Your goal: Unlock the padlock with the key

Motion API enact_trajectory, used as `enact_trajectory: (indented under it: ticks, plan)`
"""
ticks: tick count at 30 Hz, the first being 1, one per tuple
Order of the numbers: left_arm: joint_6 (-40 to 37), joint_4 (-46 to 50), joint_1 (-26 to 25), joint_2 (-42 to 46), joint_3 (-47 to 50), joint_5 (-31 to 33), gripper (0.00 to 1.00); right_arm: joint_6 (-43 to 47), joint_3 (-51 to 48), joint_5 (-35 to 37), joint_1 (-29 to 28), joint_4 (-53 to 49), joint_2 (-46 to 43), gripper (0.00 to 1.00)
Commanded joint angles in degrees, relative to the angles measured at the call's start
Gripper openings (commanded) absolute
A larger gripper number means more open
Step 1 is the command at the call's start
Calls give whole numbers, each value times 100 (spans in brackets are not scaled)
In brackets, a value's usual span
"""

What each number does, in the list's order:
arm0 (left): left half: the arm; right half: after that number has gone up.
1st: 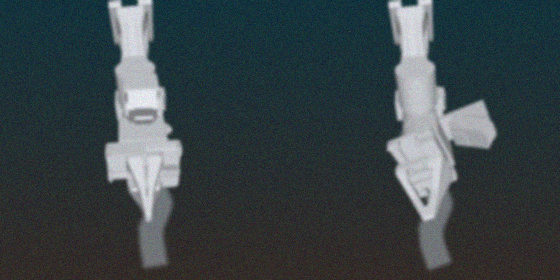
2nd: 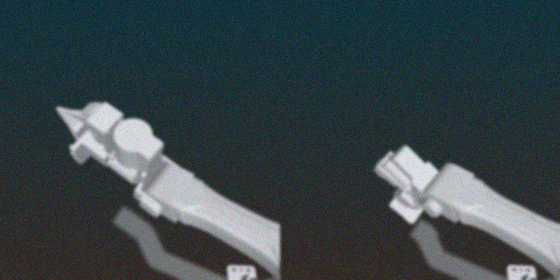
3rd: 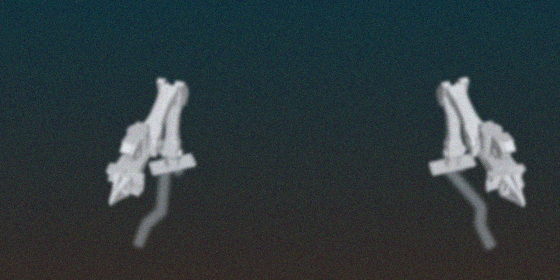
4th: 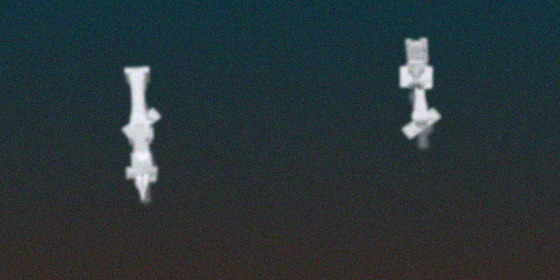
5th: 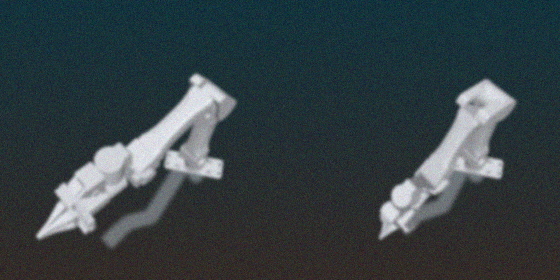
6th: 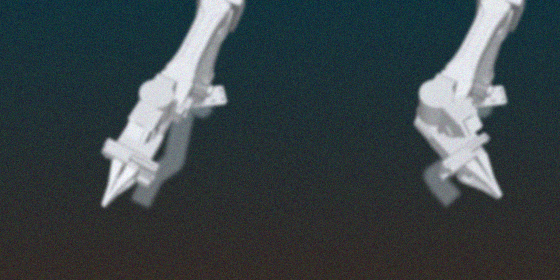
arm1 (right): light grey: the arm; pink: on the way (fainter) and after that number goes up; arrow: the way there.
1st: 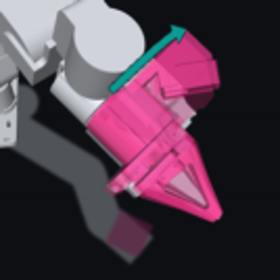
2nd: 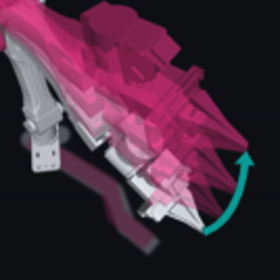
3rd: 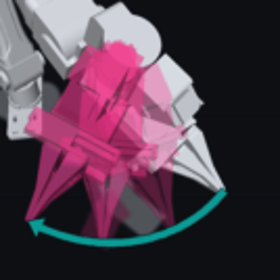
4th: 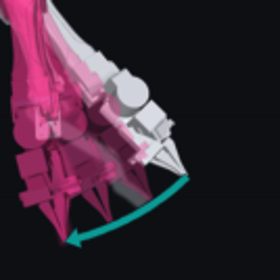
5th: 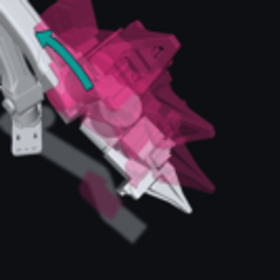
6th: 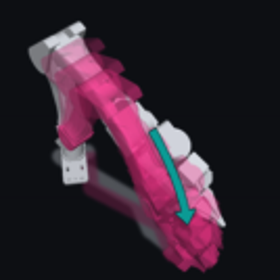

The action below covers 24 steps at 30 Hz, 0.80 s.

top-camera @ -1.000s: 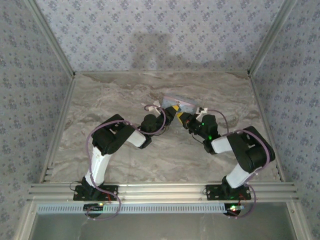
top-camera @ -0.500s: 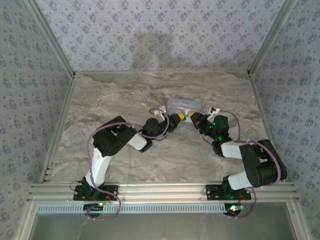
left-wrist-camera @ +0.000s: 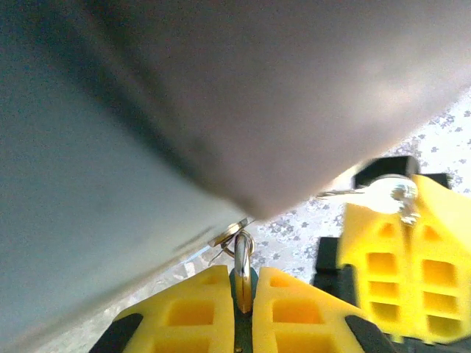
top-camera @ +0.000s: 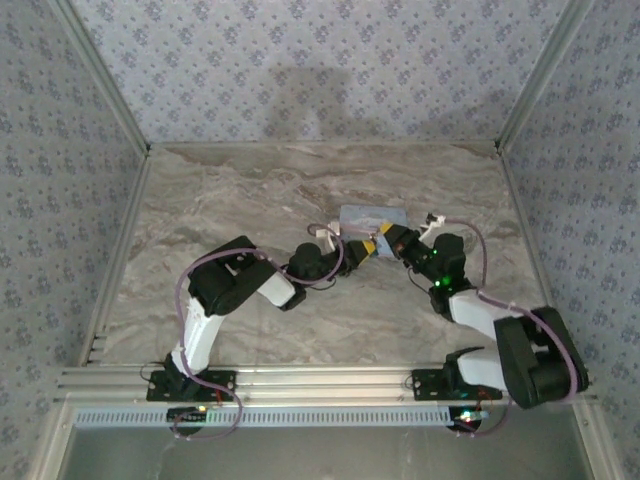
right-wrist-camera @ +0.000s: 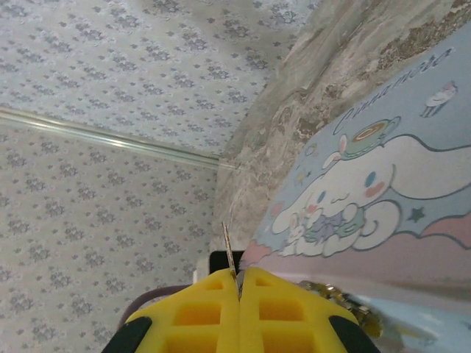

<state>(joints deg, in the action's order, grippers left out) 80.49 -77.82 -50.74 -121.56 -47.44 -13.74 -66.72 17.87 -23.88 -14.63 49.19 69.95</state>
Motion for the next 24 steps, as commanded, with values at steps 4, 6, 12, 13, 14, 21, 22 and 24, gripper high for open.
enact_trajectory:
  ticks: [4, 6, 12, 13, 14, 21, 22, 24]
  plan:
    - [-163, -281, 77, 150, 131, 167, 0, 654, -11, -233, 31, -1373, -1154, 0]
    - [-174, -282, 85, 133, 155, 223, 0, 829, -27, -275, 54, -1823, -1470, 0]
    - [-314, -120, 134, -7, 253, 371, 0, 1296, -86, -329, 46, -2894, -2078, 0]
    - [-291, -100, 141, -39, 276, 370, 3, 1379, -84, -290, 11, -3094, -2193, 0]
    - [-271, -84, 143, -75, 308, 391, 5, 1436, -106, -275, -7, -3241, -2294, 0]
    - [-349, 55, 189, -123, 649, 499, 15, 1775, -86, -240, -128, -4035, -2693, 0]
    - [-347, 50, 200, -123, 708, 511, 16, 1785, -86, -240, -150, -4064, -2718, 0]
    - [-365, 39, 214, -101, 809, 530, 20, 1824, -51, -236, -184, -4176, -2718, 0]
